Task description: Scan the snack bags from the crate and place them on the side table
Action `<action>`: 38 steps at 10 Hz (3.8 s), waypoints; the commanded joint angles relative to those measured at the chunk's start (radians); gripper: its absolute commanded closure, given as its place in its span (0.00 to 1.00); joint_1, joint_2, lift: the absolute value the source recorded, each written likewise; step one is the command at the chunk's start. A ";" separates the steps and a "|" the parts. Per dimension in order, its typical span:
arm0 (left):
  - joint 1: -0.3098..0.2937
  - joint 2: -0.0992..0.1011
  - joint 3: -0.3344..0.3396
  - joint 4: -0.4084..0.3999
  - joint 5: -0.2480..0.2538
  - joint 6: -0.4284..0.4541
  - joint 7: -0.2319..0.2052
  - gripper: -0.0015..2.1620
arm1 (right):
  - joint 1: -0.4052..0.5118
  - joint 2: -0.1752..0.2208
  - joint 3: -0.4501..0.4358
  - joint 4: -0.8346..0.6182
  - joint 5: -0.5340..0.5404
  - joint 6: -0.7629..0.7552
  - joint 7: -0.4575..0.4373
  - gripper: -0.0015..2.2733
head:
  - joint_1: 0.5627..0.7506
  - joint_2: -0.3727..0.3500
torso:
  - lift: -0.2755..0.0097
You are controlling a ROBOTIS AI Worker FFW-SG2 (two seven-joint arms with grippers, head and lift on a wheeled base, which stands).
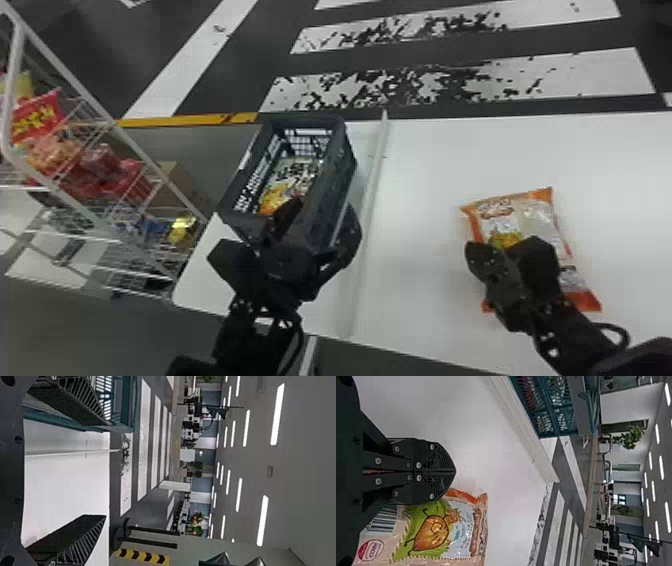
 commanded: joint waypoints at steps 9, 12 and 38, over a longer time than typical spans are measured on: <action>0.004 0.001 -0.006 -0.001 0.000 -0.002 -0.001 0.02 | -0.094 0.010 -0.015 0.066 -0.015 0.011 0.028 0.99 | 0.70 0.90 | 0.68; 0.007 0.001 -0.006 -0.001 0.000 -0.005 -0.005 0.02 | -0.179 0.016 -0.016 0.152 -0.002 0.014 0.008 0.99 | 0.70 0.91 | 0.68; -0.001 -0.006 -0.023 0.017 -0.002 -0.008 -0.006 0.02 | -0.065 -0.059 -0.164 0.037 0.001 0.063 -0.017 0.99 | 0.70 0.72 | 0.68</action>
